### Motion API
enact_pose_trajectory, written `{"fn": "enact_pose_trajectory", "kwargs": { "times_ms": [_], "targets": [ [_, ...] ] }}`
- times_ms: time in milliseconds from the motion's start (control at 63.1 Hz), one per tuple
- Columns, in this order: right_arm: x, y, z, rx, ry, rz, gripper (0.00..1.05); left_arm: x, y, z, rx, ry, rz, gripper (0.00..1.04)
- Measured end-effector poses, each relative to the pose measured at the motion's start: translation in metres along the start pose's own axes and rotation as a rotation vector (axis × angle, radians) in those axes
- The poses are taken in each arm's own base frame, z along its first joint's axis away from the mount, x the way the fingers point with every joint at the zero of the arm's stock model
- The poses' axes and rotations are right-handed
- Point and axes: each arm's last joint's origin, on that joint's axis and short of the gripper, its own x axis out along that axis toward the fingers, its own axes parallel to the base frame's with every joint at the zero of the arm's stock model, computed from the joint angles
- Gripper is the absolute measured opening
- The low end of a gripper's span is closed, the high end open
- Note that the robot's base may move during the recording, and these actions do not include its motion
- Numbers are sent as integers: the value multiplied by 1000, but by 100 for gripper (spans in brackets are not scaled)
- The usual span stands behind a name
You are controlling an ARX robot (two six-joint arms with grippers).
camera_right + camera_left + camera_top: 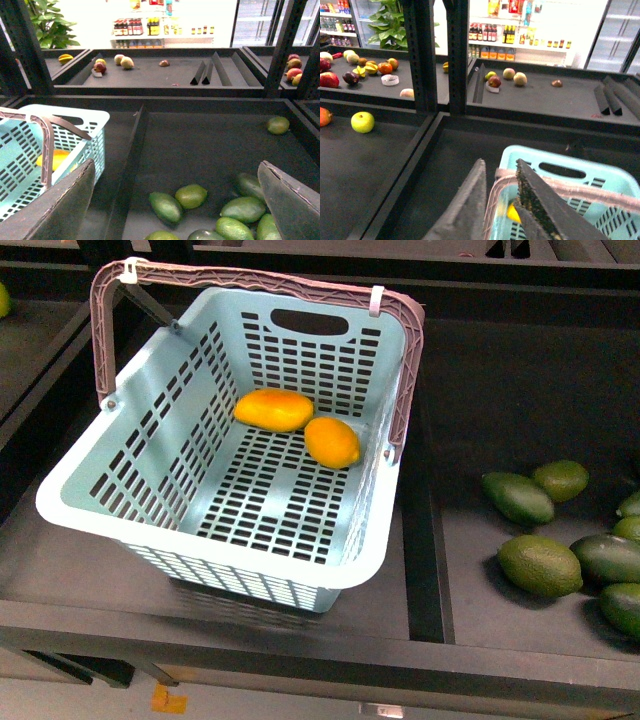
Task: Pick lemon and mango into basket
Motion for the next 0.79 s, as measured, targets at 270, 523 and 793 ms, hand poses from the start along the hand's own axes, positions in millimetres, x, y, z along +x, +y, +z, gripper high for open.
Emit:
{"fn": "enact_pose_trajectory", "kwargs": {
  "times_ms": [270,523,793],
  "targets": [
    [0,0,0,0,0,0,96,-47,25,-18,69,5,4,3],
    [0,0,0,0,0,0,96,-77,41,-27,75,12,-9,3],
    [0,0,0,0,0,0,96,-100,45,-39,76,12,4,3]
  ]
}}
